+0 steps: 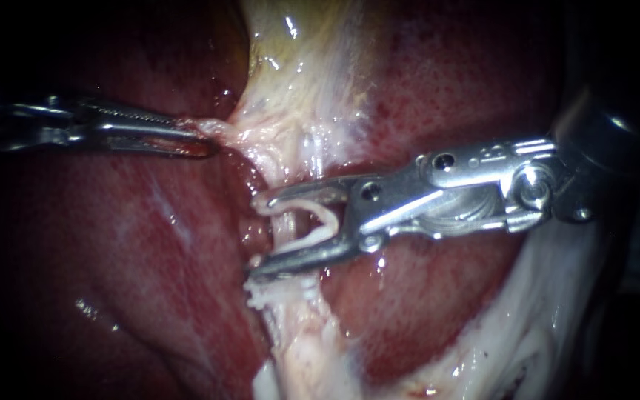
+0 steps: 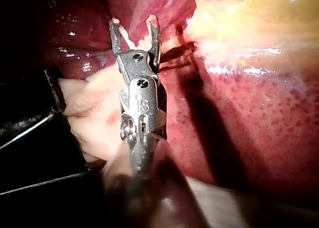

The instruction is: Clipping third clip left tube

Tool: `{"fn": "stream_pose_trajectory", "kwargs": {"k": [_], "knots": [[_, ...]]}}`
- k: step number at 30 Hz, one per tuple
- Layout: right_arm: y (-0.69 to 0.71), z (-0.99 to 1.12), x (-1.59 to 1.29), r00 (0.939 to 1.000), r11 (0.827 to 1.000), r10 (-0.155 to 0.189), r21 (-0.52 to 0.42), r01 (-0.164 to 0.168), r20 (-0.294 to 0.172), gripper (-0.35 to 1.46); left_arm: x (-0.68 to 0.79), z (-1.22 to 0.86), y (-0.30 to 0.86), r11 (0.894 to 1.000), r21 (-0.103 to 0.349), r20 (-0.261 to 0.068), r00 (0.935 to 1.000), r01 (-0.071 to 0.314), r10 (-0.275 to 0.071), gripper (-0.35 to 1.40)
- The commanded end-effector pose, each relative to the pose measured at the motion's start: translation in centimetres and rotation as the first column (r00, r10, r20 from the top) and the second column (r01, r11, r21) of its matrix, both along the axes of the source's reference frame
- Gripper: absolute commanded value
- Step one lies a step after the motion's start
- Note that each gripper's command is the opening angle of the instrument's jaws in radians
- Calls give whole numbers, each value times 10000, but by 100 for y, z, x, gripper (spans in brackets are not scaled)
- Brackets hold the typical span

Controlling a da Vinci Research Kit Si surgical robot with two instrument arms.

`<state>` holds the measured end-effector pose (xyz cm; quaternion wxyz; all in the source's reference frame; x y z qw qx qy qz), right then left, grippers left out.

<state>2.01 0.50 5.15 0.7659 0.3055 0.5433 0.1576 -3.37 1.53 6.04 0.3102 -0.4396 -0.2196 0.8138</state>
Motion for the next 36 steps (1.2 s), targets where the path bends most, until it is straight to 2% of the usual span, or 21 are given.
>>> {"fn": "stream_pose_trajectory", "kwargs": {"k": [1, 11, 18, 26, 36], "knots": [[0, 0, 0, 10000, 10000, 1, 1, -1, 3, 41, 0, 0, 0, 10000, 6, 5, 10000, -8, 8, -35], [0, 2, -6, 10000, 10000, -18, 0, 18, -7, 41, 4, -4, 3, 10000, 34, 29, 10000, -33, 32, -35], [2, 13, -15, 10000, 10000, -31, 31, 31, 2, 43, 9, -9, 6, 9999, 85, 76, 9999, -84, 84, -35], [1, 46, -26, 9999, 9991, 1, 428, -6, 129, 43, 16, -13, 9, 10000, 78, 59, 10000, -57, 56, -35], [-16, 95, -31, 9985, 9950, -302, 964, 258, 450, 43, 17, -15, 9, 10000, 72, 47, 10000, -39, 39, -35]]}}
